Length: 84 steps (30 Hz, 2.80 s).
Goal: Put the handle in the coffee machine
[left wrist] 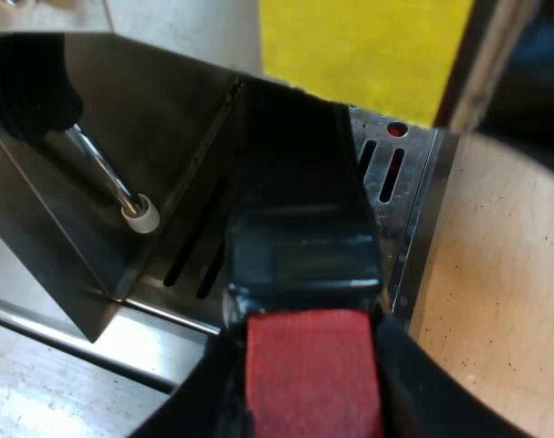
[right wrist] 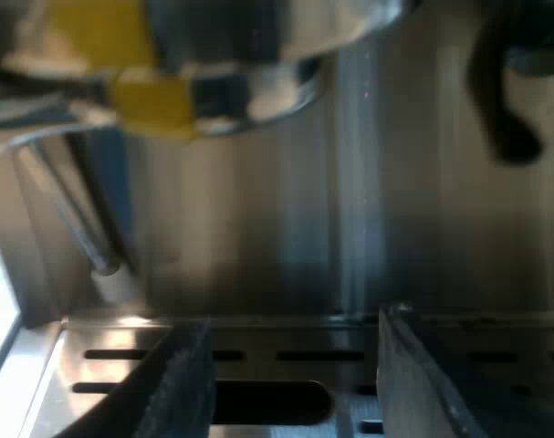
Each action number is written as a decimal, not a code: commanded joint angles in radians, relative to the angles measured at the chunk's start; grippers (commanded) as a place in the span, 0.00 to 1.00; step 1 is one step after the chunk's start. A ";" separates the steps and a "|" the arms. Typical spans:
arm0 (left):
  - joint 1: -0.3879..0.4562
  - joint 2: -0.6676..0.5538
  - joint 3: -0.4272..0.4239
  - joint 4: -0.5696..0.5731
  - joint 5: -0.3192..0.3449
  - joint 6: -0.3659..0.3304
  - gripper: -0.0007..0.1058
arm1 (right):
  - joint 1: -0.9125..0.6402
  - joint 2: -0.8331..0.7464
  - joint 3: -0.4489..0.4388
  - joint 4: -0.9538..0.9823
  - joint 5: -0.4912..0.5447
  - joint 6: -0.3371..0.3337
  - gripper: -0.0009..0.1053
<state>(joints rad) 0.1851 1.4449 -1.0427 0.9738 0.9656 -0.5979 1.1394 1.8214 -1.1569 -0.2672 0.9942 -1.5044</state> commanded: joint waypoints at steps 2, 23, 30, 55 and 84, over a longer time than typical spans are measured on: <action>-0.003 -0.015 -0.022 0.004 0.111 -0.005 0.01 | 0.004 0.071 -0.003 -0.220 0.019 -0.152 0.41; -0.003 -0.015 -0.022 0.004 0.111 -0.005 0.01 | -0.093 0.182 -0.005 -0.698 -0.098 -0.371 0.35; -0.003 -0.015 -0.022 0.004 0.111 -0.005 0.01 | -0.100 0.182 -0.028 -0.778 -0.130 -0.459 0.33; -0.003 -0.015 -0.022 0.004 0.112 0.041 0.08 | -0.100 0.182 -0.042 -0.986 -0.094 -0.580 0.27; 0.199 -0.085 -0.042 0.071 0.127 0.041 0.42 | -0.100 0.126 -0.042 -0.992 -0.083 -0.591 0.27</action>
<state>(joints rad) 0.3684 1.3900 -1.0644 1.0387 1.0647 -0.5627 1.0449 2.0335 -1.1710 -1.1118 0.9090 -2.0944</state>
